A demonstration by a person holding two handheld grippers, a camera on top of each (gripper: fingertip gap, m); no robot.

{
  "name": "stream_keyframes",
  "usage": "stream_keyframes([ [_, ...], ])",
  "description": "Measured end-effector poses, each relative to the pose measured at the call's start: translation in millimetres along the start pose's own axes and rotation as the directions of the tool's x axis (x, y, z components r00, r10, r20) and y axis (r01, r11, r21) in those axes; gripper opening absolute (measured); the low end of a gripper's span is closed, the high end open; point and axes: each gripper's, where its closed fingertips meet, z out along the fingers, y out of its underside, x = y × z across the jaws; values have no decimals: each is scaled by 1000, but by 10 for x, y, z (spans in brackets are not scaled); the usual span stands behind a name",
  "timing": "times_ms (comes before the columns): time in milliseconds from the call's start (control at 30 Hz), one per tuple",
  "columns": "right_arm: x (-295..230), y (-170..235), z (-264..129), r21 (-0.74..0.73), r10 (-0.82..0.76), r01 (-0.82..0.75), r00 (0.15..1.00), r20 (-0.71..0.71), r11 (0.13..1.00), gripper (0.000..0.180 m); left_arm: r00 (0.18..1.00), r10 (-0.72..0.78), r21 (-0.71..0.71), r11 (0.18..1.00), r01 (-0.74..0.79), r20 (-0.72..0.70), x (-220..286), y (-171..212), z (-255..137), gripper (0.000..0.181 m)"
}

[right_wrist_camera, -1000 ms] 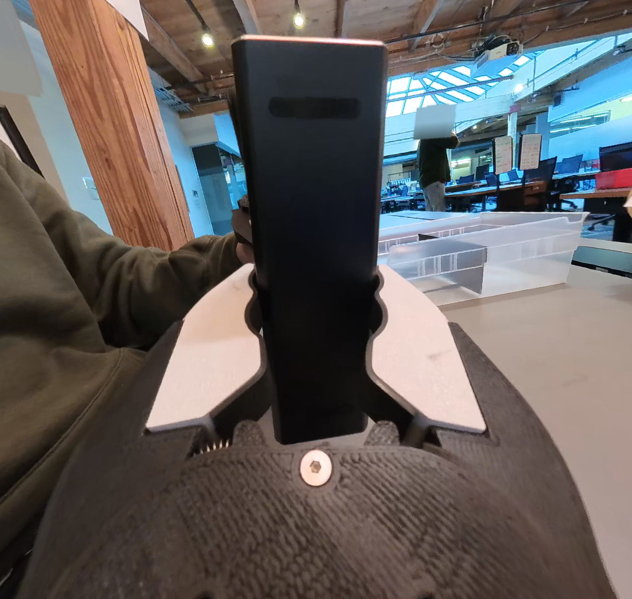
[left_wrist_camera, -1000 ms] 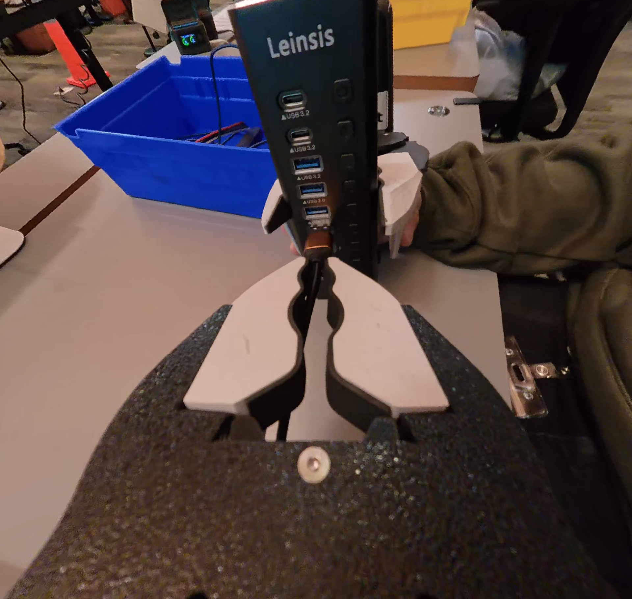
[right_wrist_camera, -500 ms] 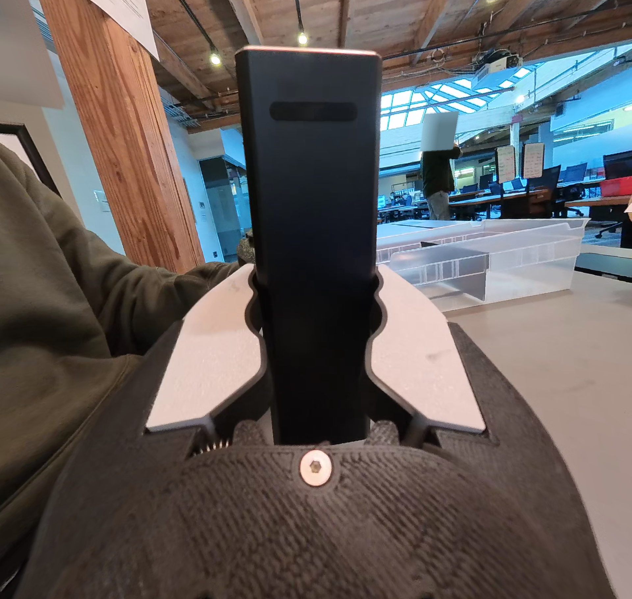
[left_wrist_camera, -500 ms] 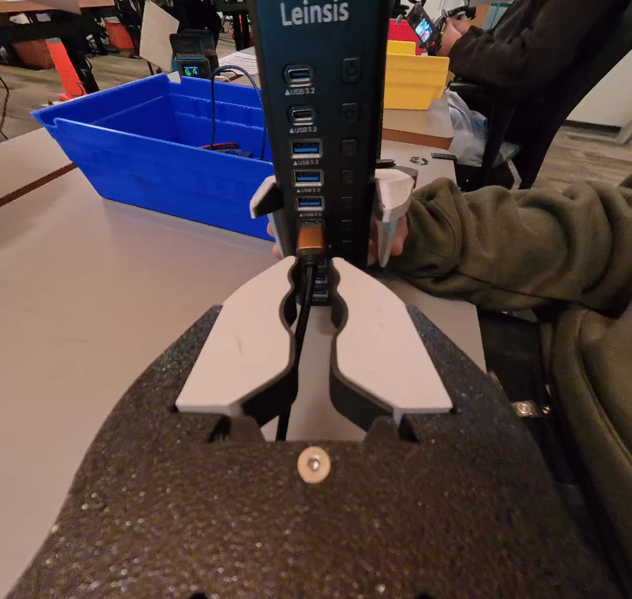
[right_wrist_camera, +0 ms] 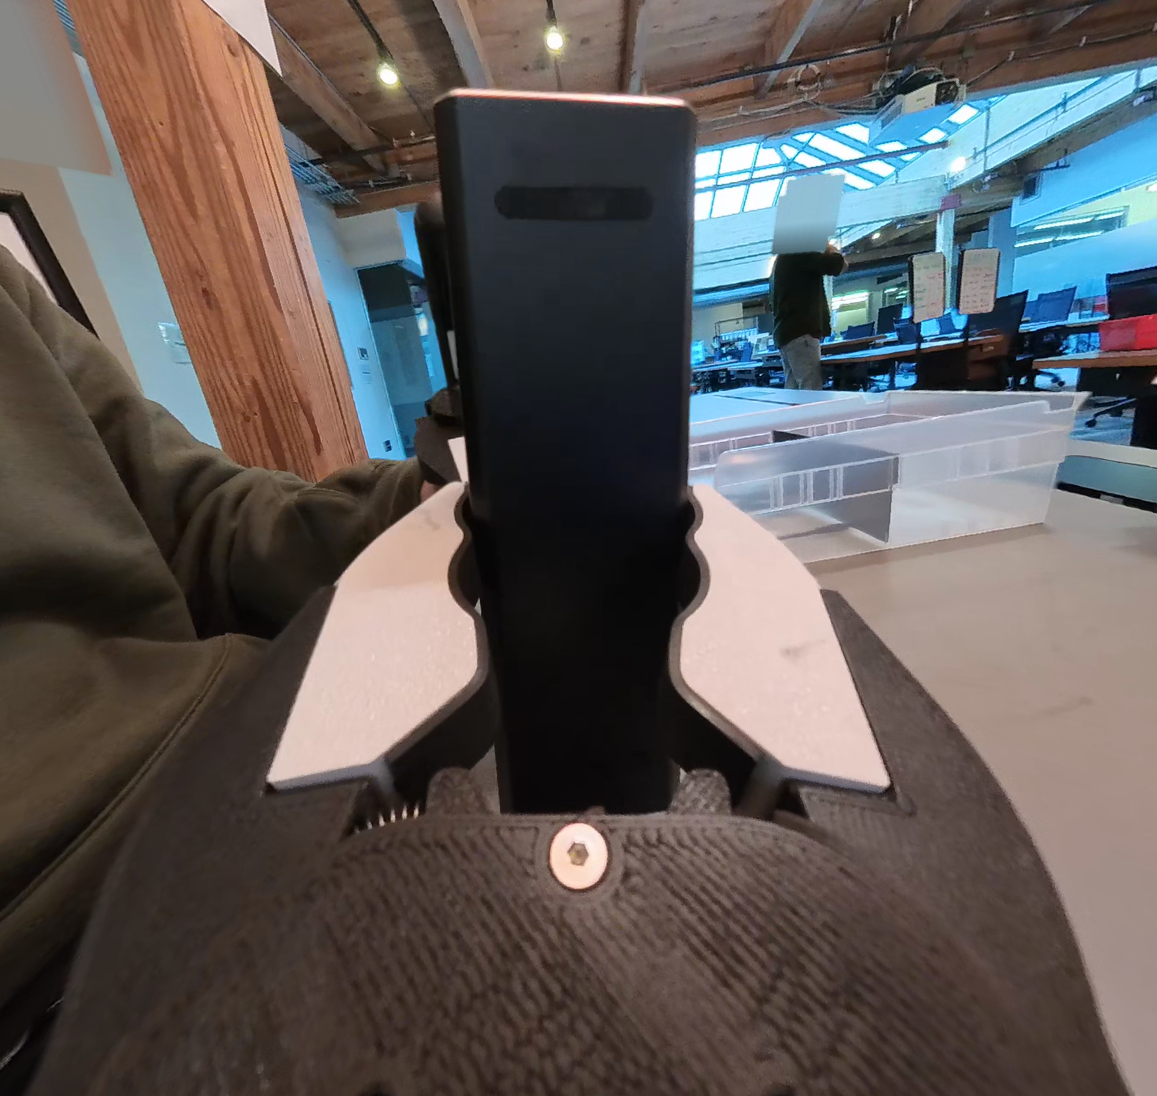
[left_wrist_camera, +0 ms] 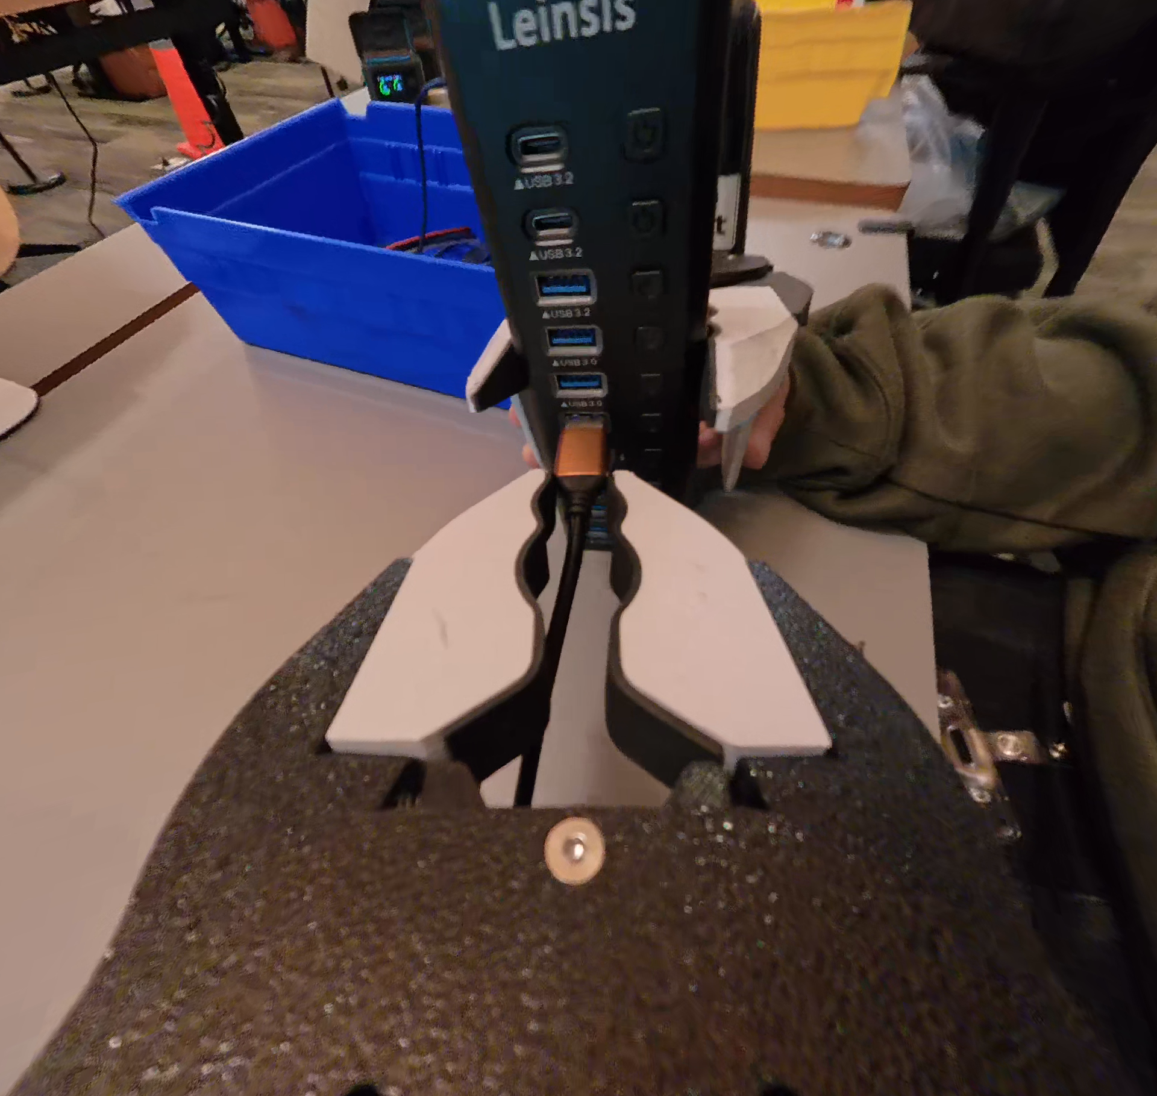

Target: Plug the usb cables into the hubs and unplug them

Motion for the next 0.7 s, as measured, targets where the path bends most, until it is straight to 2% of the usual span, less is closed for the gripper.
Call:
stream_keyframes([
  [133, 9, 2, 3, 2, 16, -16, 1000, -9, 1000, 63, 998, 51, -40, 998, -49, 26, -28, -12, 36, 14],
  [333, 1, -14, -18, 14, 20, -20, 1000, 2, 1000, 62, 999, 10, 15, 1000, -10, -37, 7, -68, 22, 17],
  [433, 2, -31, -27, 27, 2, -2, 1000, -7, 1000, 62, 999, -40, 106, 994, 36, 29, -171, -326, -188, 38],
  [533, 32, -13, -9, 10, -18, 18, 999, -32, 1000, 62, 996, -92, 201, 975, 94, -19, -107, -693, -304, 59],
  [600, 12, 38, 35, -32, -44, 43, 999, -31, 999, 62, 995, -73, 140, 987, 82, -68, 52, -793, -211, 73],
  [633, -8, 69, 59, -55, -60, 59, 998, -27, 997, 62, 997, -49, 100, 994, 54, -51, 79, -811, -138, 77],
  [700, -28, 119, 96, -93, -92, 89, 995, -30, 992, 62, 1000, 21, 33, 999, -20, -13, 84, -820, -8, 73],
])
